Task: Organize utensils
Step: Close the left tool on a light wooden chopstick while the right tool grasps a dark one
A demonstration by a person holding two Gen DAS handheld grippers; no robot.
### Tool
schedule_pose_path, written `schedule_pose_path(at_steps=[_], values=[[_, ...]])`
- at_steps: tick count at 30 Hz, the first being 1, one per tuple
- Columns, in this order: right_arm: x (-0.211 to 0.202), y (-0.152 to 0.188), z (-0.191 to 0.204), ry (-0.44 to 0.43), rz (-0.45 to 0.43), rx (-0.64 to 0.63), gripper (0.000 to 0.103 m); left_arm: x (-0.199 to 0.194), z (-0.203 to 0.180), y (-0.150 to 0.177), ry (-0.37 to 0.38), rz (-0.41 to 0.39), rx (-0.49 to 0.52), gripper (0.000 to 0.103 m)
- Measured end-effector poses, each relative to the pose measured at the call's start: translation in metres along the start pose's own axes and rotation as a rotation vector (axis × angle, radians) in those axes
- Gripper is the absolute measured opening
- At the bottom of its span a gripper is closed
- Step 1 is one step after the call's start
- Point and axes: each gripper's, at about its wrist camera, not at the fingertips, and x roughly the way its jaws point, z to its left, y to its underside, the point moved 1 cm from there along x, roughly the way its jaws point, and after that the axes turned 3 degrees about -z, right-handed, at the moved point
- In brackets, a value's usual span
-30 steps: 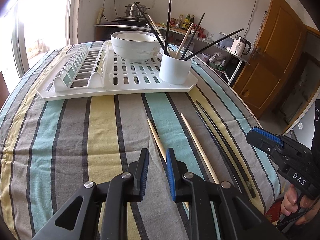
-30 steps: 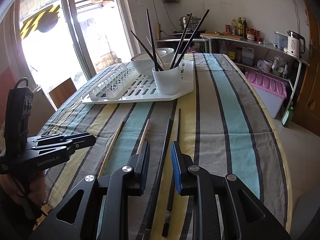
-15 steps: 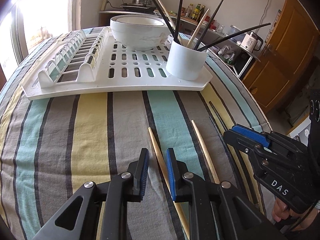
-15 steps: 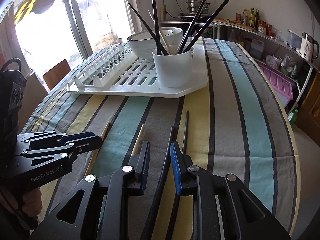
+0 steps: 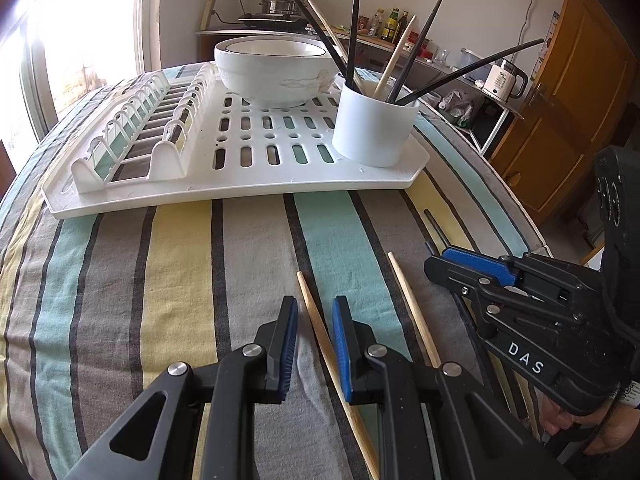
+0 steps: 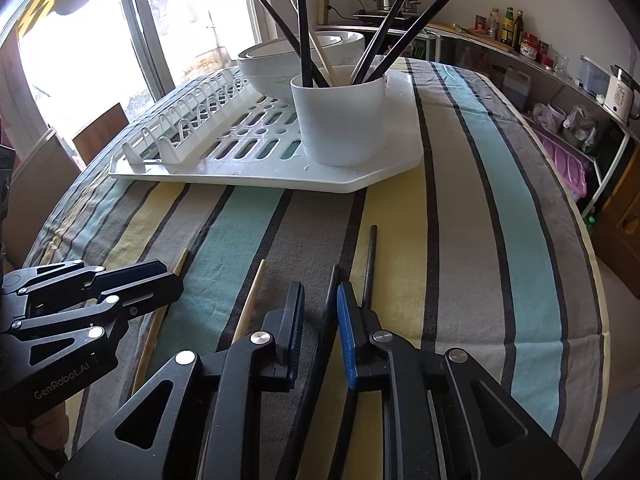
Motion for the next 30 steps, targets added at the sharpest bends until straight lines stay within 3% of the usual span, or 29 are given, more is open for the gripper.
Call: schedule_pose_path(at_steps=[8, 13, 30], values=[[0.0028, -0.0025, 0.0048, 0.037, 0.010, -0.034, 0.006, 0.0043, -0.0055, -0.0022, -0.040, -0.015, 0.041, 0.017], [0.0028, -0.0025, 0.0050, 0.031, 0.009, -0.030, 0.005, 0.0064, -0.0068, -0.0032, -0.074, -0.025, 0.056, 0.008], [-0.0007, -0.0015, 0.0070, -0.012, 0.005, -0.024, 0.005, 0.0067, -0.0012, -0.0036, -0.051, -0.033, 0.053, 0.004]])
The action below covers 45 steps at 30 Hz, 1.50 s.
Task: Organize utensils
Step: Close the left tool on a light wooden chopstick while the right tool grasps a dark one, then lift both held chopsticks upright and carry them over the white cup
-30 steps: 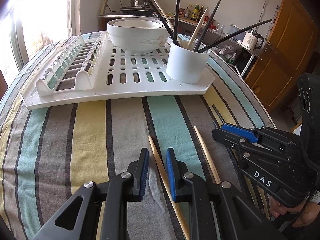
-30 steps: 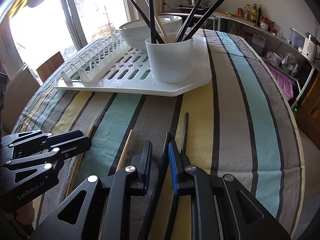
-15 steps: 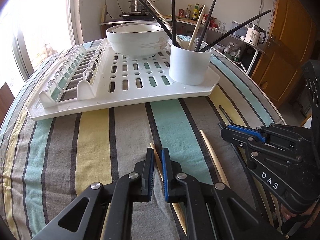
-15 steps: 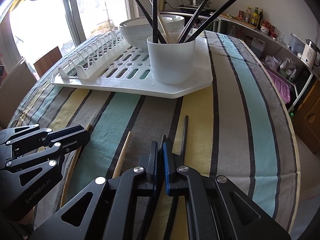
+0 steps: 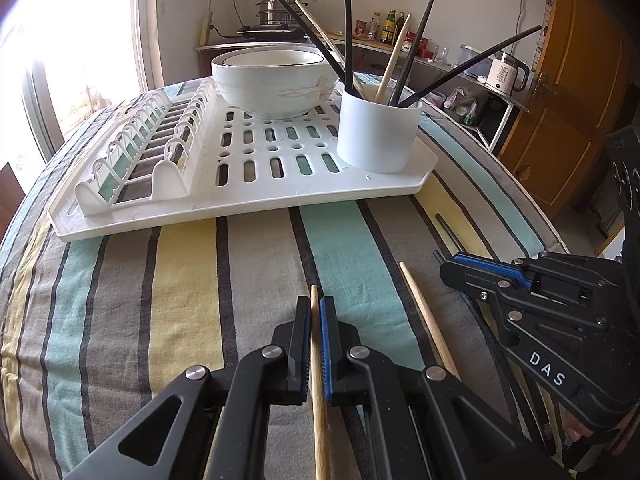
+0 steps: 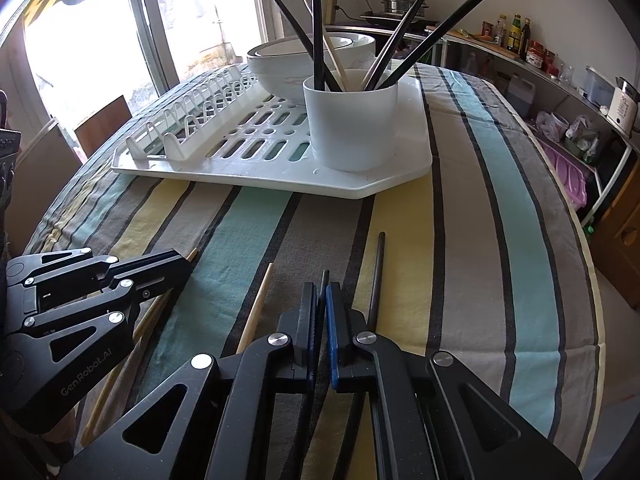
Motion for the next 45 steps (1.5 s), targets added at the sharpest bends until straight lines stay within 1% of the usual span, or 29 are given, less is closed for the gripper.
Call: schedule_pose_path(at_steps=[2, 4, 5, 9, 13, 14, 15, 17, 22, 26, 33, 36, 40, 45], values=[[0.002, 0.001, -0.001, -0.007, 0.025, 0.005, 0.005, 0.000, 0.001, 0.000, 0.004, 0.001, -0.001, 0.004], [-0.001, 0.004, -0.001, 0.007, 0.029, 0.001, 0.010, -0.001, 0.000, 0.001, 0.004, 0.005, 0.000, 0.004], [-0.002, 0.006, 0.000, 0.008, 0.032, -0.003, 0.010, -0.001, 0.001, 0.001, 0.004, 0.006, -0.001, 0.004], [-0.008, 0.013, 0.004, 0.016, 0.044, -0.029, 0.011, -0.004, 0.000, 0.004, -0.001, 0.010, 0.011, 0.005], [-0.009, 0.015, 0.009, 0.033, 0.049, -0.062, 0.011, -0.004, -0.008, 0.006, -0.033, 0.005, 0.063, 0.005], [-0.008, 0.015, 0.009, 0.033, 0.048, -0.066, 0.010, -0.004, -0.009, 0.006, -0.037, 0.004, 0.072, 0.005], [-0.008, 0.015, 0.010, 0.031, 0.045, -0.068, 0.006, -0.004, -0.010, 0.006, -0.040, 0.004, 0.077, 0.005], [-0.009, 0.016, 0.011, 0.037, 0.040, -0.076, 0.005, -0.004, -0.009, 0.006, -0.039, 0.004, 0.084, 0.005], [-0.012, 0.015, 0.008, 0.019, 0.022, -0.047, 0.005, -0.004, -0.010, 0.004, -0.036, 0.012, 0.077, 0.004], [-0.028, 0.008, 0.008, -0.004, -0.037, -0.032, 0.005, -0.008, -0.005, -0.001, -0.006, 0.014, 0.057, 0.004], [-0.065, -0.012, 0.005, -0.019, -0.165, 0.003, 0.005, -0.044, -0.003, -0.022, 0.032, -0.067, 0.057, 0.004], [-0.084, -0.021, 0.004, -0.024, -0.223, 0.014, 0.004, -0.066, -0.002, -0.035, 0.048, -0.116, 0.058, 0.004], [-0.110, -0.032, 0.003, -0.029, -0.307, 0.021, 0.005, -0.101, -0.001, -0.052, 0.071, -0.202, 0.062, 0.004], [-0.136, -0.041, 0.004, -0.030, -0.395, 0.023, 0.004, -0.138, 0.000, -0.066, 0.090, -0.300, 0.069, 0.004]])
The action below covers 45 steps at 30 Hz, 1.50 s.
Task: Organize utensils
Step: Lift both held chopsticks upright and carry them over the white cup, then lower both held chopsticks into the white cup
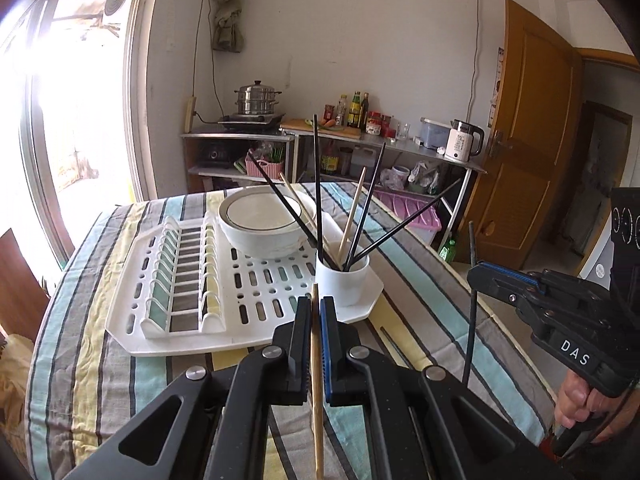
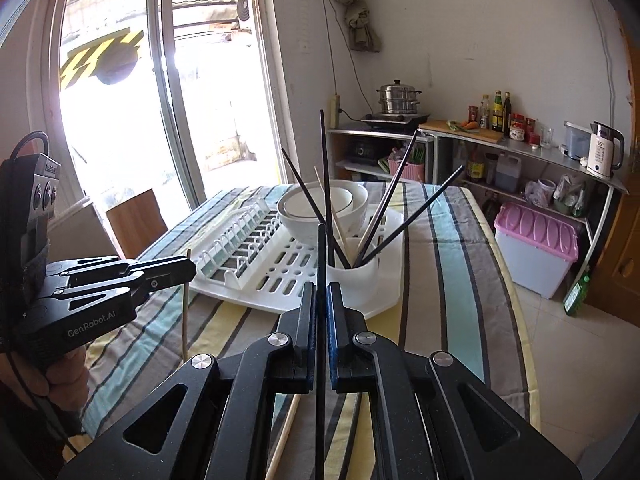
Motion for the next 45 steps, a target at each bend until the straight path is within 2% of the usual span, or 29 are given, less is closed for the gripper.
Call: schedule_pose_path(at_steps=[6, 13, 26, 35, 45], values=[[-0.018, -0.004, 0.004, 0.000, -0.053, 0.006, 0.004, -0.024, 0.001, -0.003, 0.022, -0.053, -0.018, 0.004], [-0.030, 0.001, 0.008, 0.002, -0.074, -0.002, 0.004, -0.027, 0.000, 0.008, 0.027, -0.043, -0.019, 0.004], [-0.042, -0.006, 0.007, 0.013, -0.107, -0.008, 0.004, -0.030, -0.002, 0.003, 0.036, -0.046, -0.010, 0.004], [-0.041, -0.020, 0.001, 0.019, -0.135, -0.005, 0.004, -0.024, -0.003, -0.017, 0.047, -0.054, 0.009, 0.004], [-0.019, -0.049, -0.007, 0.027, -0.150, -0.004, 0.004, -0.002, -0.004, -0.065, 0.090, -0.061, 0.016, 0.004]])
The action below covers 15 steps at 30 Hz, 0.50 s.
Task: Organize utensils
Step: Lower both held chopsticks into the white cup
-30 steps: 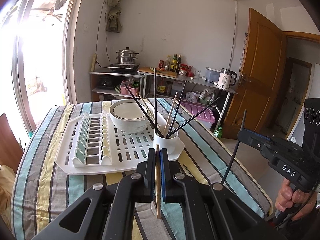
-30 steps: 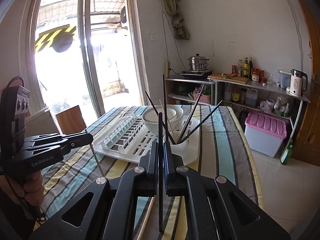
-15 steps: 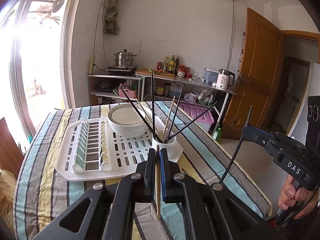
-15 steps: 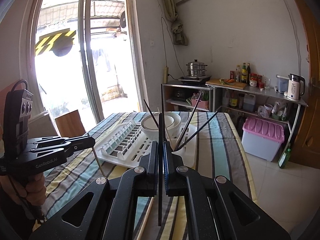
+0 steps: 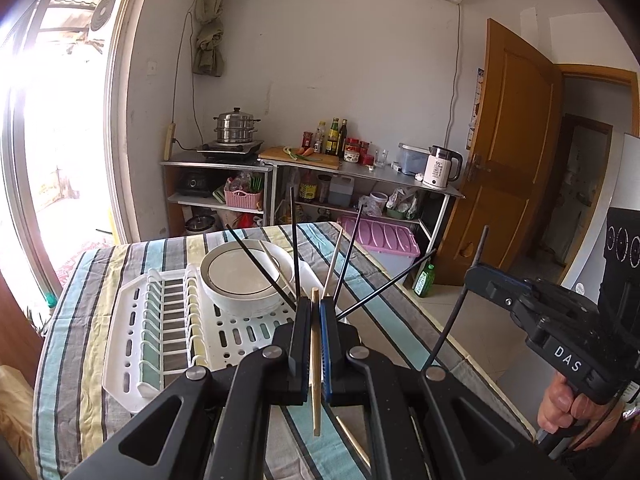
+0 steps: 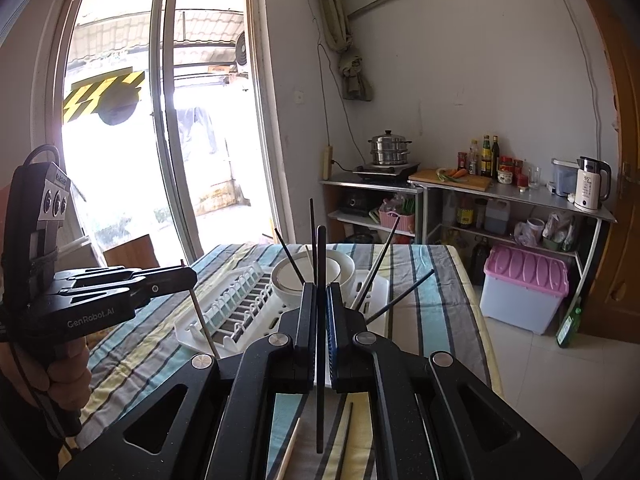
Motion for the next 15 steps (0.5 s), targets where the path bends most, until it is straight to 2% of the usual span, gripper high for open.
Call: schedule_pose_path(at_steps=[15], values=[[0.040, -0.047, -0.004, 0.005, -0.067, -0.016, 0.004, 0.049, 0.002, -0.069, 0.011, -0.036, -0.009, 0.004]])
